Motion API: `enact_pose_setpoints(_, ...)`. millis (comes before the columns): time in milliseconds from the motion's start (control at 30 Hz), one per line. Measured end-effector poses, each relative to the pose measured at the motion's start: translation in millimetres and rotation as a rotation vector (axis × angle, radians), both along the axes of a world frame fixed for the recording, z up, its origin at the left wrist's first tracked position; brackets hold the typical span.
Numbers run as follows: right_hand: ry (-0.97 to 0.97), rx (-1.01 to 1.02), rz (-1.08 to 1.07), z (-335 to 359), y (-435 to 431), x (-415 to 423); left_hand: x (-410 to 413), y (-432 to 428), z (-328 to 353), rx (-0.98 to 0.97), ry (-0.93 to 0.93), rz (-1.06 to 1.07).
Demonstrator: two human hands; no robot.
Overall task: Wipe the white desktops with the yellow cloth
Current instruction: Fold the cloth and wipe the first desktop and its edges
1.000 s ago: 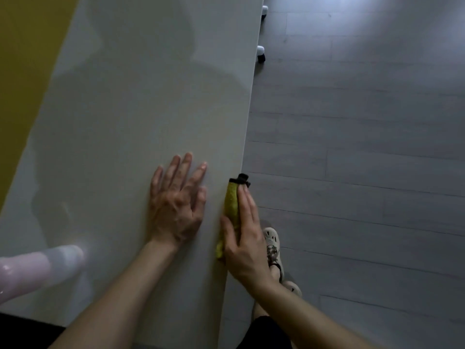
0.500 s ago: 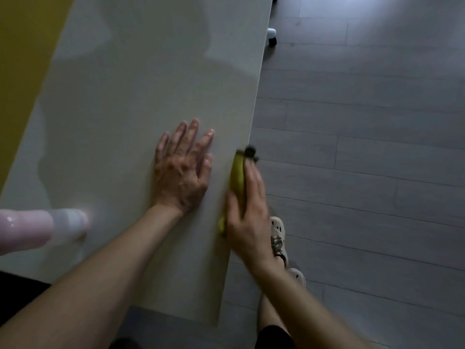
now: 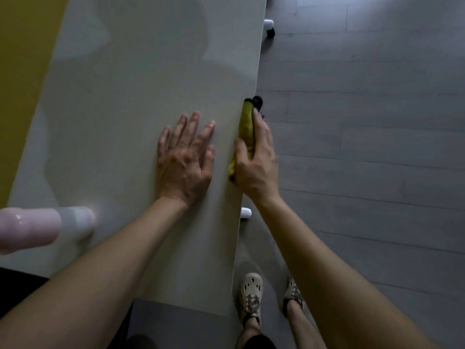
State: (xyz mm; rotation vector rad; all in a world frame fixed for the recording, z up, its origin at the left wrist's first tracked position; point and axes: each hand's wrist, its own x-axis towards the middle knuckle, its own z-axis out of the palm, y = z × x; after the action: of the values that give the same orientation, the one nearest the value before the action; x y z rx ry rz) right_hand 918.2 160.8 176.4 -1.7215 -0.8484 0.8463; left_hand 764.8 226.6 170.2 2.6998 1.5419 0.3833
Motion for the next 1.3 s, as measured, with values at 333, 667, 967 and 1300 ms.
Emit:
enact_pose_setpoints(333,-0.010,-0.060,0.032,13,-60,-34,-1,0,1,-0.027,-0.016,-0.005)
enact_pose_setpoints(667,-0.125,-0.044,0.004,8,-168,-102,0,0,4,-0.079,-0.041,-0.013)
enact_pose_setpoints(967,-0.127,-0.130,-0.026,11,-89,-55,-45,-57,68,-0.461,0.316,-0.235)
enact_pose_setpoints(1300,-0.074,-0.108,-0.034,9,-248,-152,-110,-121,82,-0.632,0.533,-0.220)
